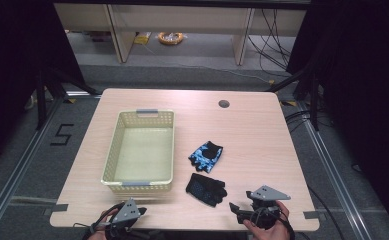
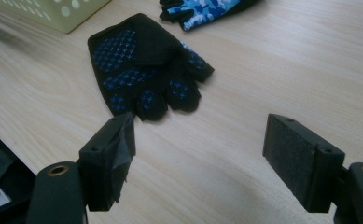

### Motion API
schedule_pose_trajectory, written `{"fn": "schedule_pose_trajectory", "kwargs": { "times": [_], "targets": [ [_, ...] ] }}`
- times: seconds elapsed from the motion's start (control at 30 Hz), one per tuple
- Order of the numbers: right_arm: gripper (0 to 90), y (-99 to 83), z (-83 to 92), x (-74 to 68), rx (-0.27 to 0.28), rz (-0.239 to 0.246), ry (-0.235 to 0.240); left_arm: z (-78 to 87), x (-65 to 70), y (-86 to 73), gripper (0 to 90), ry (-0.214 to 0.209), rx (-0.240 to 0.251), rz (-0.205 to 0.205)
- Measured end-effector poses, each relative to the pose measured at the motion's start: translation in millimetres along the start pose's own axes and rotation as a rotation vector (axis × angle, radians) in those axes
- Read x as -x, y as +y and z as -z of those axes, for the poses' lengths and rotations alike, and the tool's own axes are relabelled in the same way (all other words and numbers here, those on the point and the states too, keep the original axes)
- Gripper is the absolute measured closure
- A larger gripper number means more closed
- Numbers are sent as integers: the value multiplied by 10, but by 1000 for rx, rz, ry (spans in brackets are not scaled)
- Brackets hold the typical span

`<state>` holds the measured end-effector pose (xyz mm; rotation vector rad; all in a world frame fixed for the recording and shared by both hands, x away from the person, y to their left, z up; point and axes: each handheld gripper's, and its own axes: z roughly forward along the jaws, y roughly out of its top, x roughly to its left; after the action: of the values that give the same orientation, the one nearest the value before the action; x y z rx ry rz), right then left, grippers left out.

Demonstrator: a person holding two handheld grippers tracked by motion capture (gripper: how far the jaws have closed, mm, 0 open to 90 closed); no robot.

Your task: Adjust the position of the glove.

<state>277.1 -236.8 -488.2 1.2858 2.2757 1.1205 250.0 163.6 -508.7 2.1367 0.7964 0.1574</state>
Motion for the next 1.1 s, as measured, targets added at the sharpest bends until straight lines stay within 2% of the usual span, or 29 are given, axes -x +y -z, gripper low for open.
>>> {"fn": "schedule_pose_trajectory", "kwargs": {
  "times": [0.07,0.1,0.13,0.17,0.2,0.23,0.27,0.3,0.33,0.4,0.43,0.47,0.5,0.53,0.57,0.6,0.67,0.73,0.8,0.83,0.87,0.93,0.97,1.0,1.07,1.1],
  "targets": [
    [276,5,-6,10,14,9,7,-2,1,-1,172,-1,1,1],
    [279,6,2,1,15,-4,-4,-4,8,1,172,0,4,11],
    [284,8,3,11,15,2,-3,-7,19,-2,172,-1,4,31],
    [285,7,0,17,21,8,-8,-8,20,-3,172,-3,4,33],
    [285,9,-2,18,21,6,-10,-1,2,-2,172,7,-15,12],
    [285,13,-1,13,4,0,-9,-4,15,-3,172,-2,-4,26],
    [285,17,-11,23,10,7,-12,-3,7,-2,172,3,-9,20],
    [284,21,-20,15,11,-14,-10,-2,0,2,172,4,-8,7],
    [285,31,-37,25,18,-14,-7,7,-14,5,172,6,-19,-15],
    [285,55,-51,32,23,-17,-8,8,-15,6,172,6,-19,-14],
    [287,65,-64,0,29,-61,-16,-2,-3,5,172,5,-6,10],
    [299,90,-82,26,28,-43,-2,-7,4,3,172,5,-3,28],
    [324,105,-118,40,46,-24,-4,-8,2,3,173,9,-3,26],
    [324,105,-118,40,46,-24,-4,-8,2,3,173,9,-3,26],
    [341,156,-189,36,52,-22,12,-7,2,2,173,9,-4,24],
    [355,177,-200,24,38,-28,8,-8,2,3,173,8,-3,25],
    [393,225,-264,19,65,5,10,-4,-10,10,173,6,-4,3],
    [416,279,-323,5,68,7,14,-1,-9,5,173,10,-15,10],
    [427,306,-352,-4,54,15,6,-8,3,3,173,7,-1,26],
    [456,352,-456,-17,44,23,3,-1,-9,9,173,7,-4,5],
    [456,352,-456,-17,44,23,3,-1,-9,9,173,7,-4,5],
    [474,414,-577,-24,10,32,11,1,-10,7,173,7,-4,2],
    [484,427,-607,-24,0,41,-10,1,-11,8,173,7,-4,3],
    [484,427,-607,-24,0,41,-10,1,-11,8,173,7,-4,3],
    [501,444,-674,-1,-38,23,-11,0,-11,6,173,7,2,0],
    [511,440,-699,28,-27,50,-10,1,-15,7,173,21,-7,-8]
  ]
}}
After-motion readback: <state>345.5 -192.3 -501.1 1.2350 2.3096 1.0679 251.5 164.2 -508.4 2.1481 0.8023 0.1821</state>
